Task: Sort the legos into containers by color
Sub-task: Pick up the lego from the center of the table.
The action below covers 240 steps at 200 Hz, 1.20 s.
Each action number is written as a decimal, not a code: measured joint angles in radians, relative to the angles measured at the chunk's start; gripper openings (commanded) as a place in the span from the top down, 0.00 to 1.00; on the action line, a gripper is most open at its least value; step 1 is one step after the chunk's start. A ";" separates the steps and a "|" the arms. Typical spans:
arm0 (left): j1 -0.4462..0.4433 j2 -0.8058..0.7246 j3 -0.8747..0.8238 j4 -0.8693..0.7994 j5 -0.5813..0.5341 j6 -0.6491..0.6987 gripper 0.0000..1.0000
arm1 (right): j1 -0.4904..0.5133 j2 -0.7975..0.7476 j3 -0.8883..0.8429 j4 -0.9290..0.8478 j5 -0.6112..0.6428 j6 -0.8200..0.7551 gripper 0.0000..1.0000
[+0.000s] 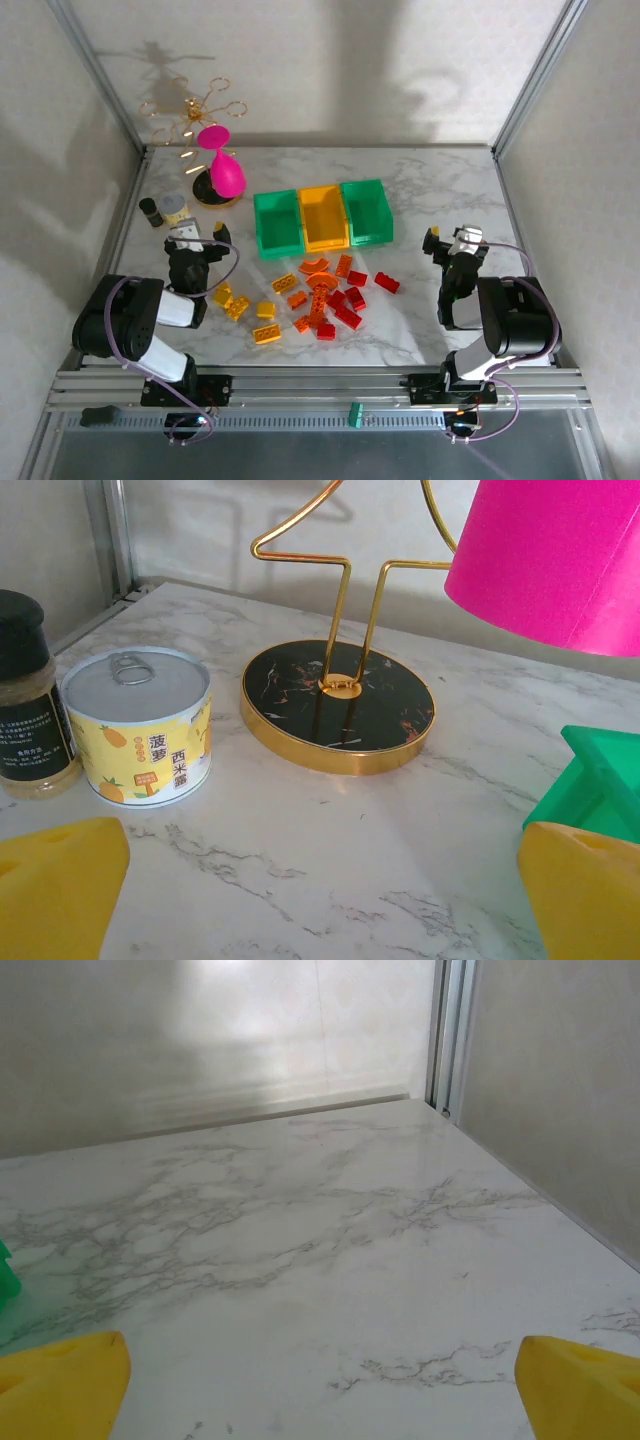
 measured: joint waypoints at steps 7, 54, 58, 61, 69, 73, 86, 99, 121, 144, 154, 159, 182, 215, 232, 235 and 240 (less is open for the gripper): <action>0.000 0.000 0.000 0.000 0.000 0.000 0.01 | 0.000 0.000 0.000 0.000 0.000 0.000 0.01; 0.000 0.000 0.000 0.000 0.000 0.000 0.01 | 0.000 0.000 0.000 0.000 0.000 0.000 0.01; 0.000 0.000 0.000 0.000 0.000 0.000 0.01 | 0.000 0.000 0.000 0.000 0.000 0.000 0.01; 0.000 0.000 0.000 0.000 0.000 0.000 0.01 | 0.000 0.000 0.000 0.000 0.000 0.000 0.01; 0.000 0.000 0.000 0.000 0.000 0.000 0.01 | 0.000 0.000 0.000 0.000 0.000 0.000 0.01; 0.000 0.000 0.000 0.000 0.000 0.000 0.01 | 0.000 0.000 0.000 0.000 0.000 0.000 0.01; 0.000 0.000 0.000 0.000 0.000 0.000 0.01 | 0.000 0.000 0.000 0.000 0.000 0.000 0.01; 0.000 0.000 0.000 0.000 0.000 0.000 0.01 | 0.000 0.000 0.000 0.000 0.000 0.000 0.01; 0.000 0.000 0.000 0.000 0.000 0.000 0.01 | 0.000 0.000 0.000 0.000 0.000 0.000 0.01; 0.000 0.000 0.000 0.000 0.000 0.000 0.01 | 0.000 0.000 0.000 0.000 0.000 0.000 0.01; 0.000 0.000 0.000 0.000 0.000 0.000 0.01 | 0.000 0.000 0.000 0.000 0.000 0.000 0.01; 0.000 0.000 0.000 0.000 0.000 0.000 0.01 | 0.000 0.000 0.000 0.000 0.000 0.000 0.01; 0.003 0.000 0.000 -0.001 0.001 0.000 0.01 | 0.000 0.000 0.000 0.000 0.000 0.000 0.01; 0.006 0.000 0.000 -0.001 0.000 0.000 0.01 | 0.000 0.000 0.000 0.000 0.000 0.000 0.01; 0.006 -0.002 0.000 -0.005 -0.001 0.000 0.01 | 0.000 0.000 0.000 0.000 0.000 0.000 0.01; 0.004 -0.005 0.001 -0.012 -0.002 0.000 0.01 | 0.000 0.000 0.000 0.000 0.000 0.000 0.01; 0.003 -0.011 0.001 -0.023 -0.005 0.000 0.01 | 0.000 0.000 0.000 -0.002 0.000 0.000 0.01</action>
